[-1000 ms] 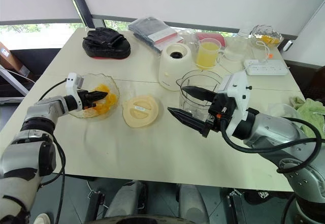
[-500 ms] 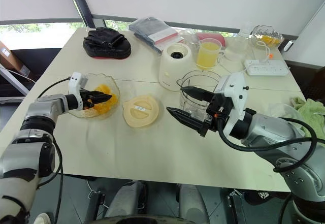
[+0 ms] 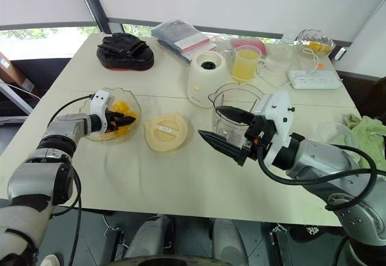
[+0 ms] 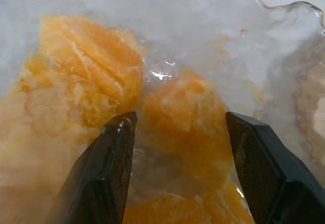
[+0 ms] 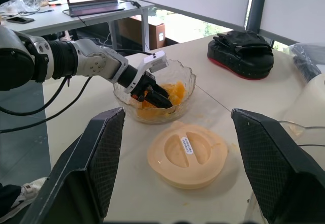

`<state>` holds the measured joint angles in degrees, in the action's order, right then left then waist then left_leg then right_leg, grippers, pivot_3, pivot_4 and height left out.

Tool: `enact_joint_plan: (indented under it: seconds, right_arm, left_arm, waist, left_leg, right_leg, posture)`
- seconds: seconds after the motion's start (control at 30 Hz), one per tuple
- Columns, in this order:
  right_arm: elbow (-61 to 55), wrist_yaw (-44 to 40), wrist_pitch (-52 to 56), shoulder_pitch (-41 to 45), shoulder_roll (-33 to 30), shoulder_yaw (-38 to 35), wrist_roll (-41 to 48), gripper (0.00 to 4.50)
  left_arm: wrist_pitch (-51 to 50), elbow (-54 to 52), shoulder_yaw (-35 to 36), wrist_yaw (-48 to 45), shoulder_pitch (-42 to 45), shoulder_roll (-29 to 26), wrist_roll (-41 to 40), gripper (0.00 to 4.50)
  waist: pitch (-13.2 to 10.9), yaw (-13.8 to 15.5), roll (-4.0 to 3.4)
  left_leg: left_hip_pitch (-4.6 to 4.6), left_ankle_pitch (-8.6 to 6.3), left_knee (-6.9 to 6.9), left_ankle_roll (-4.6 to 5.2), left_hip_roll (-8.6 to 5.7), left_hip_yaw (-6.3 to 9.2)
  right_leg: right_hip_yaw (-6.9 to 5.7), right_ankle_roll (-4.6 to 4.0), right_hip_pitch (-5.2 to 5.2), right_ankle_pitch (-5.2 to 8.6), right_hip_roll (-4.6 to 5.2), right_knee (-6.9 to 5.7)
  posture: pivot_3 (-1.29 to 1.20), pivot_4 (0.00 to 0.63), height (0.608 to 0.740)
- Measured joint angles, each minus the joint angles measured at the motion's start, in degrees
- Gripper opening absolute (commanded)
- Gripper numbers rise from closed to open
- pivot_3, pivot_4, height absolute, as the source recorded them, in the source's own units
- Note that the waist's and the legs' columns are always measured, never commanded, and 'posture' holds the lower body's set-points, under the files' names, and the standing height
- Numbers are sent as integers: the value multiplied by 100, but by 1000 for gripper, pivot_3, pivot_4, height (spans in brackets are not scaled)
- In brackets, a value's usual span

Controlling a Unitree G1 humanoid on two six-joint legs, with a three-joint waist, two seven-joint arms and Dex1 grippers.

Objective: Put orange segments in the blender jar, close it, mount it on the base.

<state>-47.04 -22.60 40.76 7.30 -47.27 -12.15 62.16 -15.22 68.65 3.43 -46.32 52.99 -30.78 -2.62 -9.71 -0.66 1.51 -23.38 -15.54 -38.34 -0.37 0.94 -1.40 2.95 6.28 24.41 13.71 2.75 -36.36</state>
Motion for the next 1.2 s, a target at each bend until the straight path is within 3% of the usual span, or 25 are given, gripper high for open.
enact_joint_plan:
  seconds: [0.1,0.23,0.8,1.2]
  right_arm:
    - [-1,26,0,-6,0,-2,0,3522]
    - [-4,36,0,-13,0,-3,0,3522]
    - [3,9,0,-6,-2,-3,-3,3522]
    - [130,-190,-1,111,-2,4,-62,3522]
  left_arm:
    - [58,38,-5,25,8,0,52,2016]
    - [59,62,-12,17,13,0,85,43]
    - [89,-28,53,-487,-89,-41,-7,43]
    - [-848,-1670,971,-1193,-654,-403,-1227,43]
  waist:
    - [0,-1,0]
    - [0,3,0]
    - [1,-1,0]
    - [0,-3,0]
  left_leg:
    - [0,0,0,0,0,0]
    - [0,0,0,0,0,0]
    - [0,0,0,0,0,-1]
    - [0,0,0,0,3,7]
  right_leg:
    - [0,0,0,0,0,0]
    - [0,0,0,0,0,0]
    - [0,0,0,0,0,0]
    - [1,0,0,0,3,0]
  posture:
    - [0,150,740]
    - [0,150,740]
    - [0,150,740]
    - [0,150,740]
